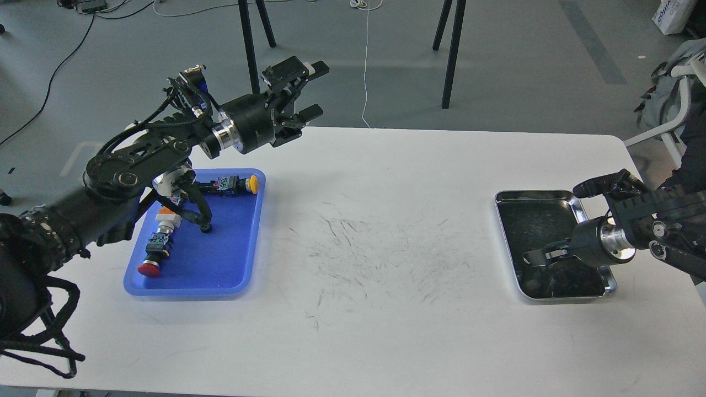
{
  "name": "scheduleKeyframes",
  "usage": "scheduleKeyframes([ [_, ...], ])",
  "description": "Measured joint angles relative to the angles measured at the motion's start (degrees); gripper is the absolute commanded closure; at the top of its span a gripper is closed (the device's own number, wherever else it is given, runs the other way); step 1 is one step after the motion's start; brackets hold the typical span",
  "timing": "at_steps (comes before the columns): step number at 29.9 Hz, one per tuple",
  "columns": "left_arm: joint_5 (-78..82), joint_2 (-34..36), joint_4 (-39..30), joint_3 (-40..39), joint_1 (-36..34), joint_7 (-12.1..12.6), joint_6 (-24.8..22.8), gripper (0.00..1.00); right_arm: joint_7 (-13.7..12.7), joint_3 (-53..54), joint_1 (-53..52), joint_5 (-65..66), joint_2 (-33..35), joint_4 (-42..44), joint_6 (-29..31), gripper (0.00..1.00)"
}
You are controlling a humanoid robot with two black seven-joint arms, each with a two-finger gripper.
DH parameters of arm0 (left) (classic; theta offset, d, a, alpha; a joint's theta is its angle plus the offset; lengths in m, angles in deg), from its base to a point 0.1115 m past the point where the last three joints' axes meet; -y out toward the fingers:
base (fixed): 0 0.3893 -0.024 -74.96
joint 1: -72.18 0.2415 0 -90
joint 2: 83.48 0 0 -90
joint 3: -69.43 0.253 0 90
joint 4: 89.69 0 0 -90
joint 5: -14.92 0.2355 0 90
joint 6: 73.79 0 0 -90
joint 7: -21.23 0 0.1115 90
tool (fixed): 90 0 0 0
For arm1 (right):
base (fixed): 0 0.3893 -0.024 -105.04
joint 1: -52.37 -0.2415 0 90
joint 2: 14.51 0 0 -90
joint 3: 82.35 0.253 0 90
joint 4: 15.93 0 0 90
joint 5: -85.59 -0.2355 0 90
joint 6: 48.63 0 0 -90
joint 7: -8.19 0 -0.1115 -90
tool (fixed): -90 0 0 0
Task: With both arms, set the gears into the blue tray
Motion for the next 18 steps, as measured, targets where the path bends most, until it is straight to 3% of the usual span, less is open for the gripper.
scheduleKeyframes([
  [11, 0.0, 0.3, 0.1, 0.0, 0.1, 0.0, 0.0, 0.00, 0.6, 0.0, -0.4, -0.1, -0.1, -0.3, 0.0, 0.86],
  [18, 0.0, 0.4, 0.1, 0.0, 0.1, 0.0, 0.0, 0.00, 0.7, 0.0, -0.9, -0.1, -0.1, -0.4, 0.0, 0.88],
])
